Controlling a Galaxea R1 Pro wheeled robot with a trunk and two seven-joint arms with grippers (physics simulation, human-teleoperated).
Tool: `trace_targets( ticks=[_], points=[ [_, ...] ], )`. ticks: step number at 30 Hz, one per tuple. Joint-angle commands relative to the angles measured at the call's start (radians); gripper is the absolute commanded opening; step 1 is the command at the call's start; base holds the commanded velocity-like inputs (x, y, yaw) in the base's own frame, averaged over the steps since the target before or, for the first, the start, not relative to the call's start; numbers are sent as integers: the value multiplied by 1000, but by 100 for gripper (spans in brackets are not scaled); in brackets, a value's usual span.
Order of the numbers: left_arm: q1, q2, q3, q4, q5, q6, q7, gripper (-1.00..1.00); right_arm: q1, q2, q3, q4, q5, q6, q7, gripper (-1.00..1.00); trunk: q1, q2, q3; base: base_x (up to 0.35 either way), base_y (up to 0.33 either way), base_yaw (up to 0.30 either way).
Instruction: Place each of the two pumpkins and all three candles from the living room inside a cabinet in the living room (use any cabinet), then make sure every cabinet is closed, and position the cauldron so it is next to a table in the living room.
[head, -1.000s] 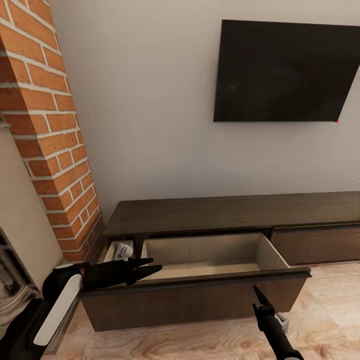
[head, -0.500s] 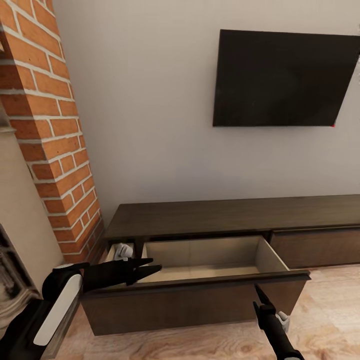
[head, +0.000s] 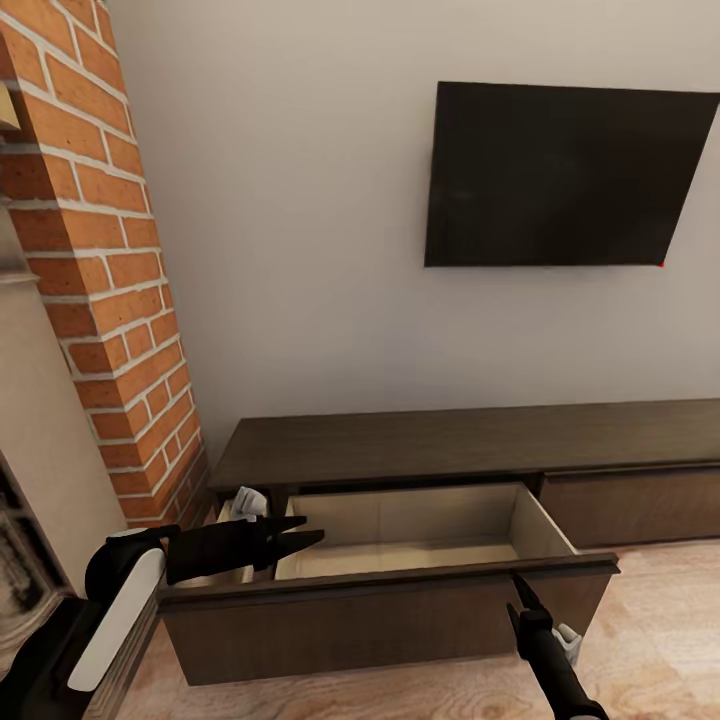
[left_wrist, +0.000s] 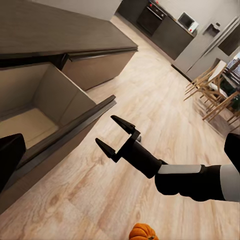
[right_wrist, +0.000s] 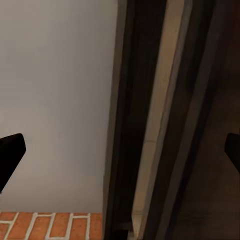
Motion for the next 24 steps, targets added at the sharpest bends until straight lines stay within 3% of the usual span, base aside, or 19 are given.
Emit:
trace_targets(
  ticks=[1,24],
  points=[
    [-1,0,-1,0,3,5,0,100,0,0,2,1,-11,10,2,100,-4,7,2,0,0,0],
    [-1,-1,-1,0,3,5,1,100,1,-1,1,0,-12,8,2,100,-92,168,74,0,0,0]
  ],
)
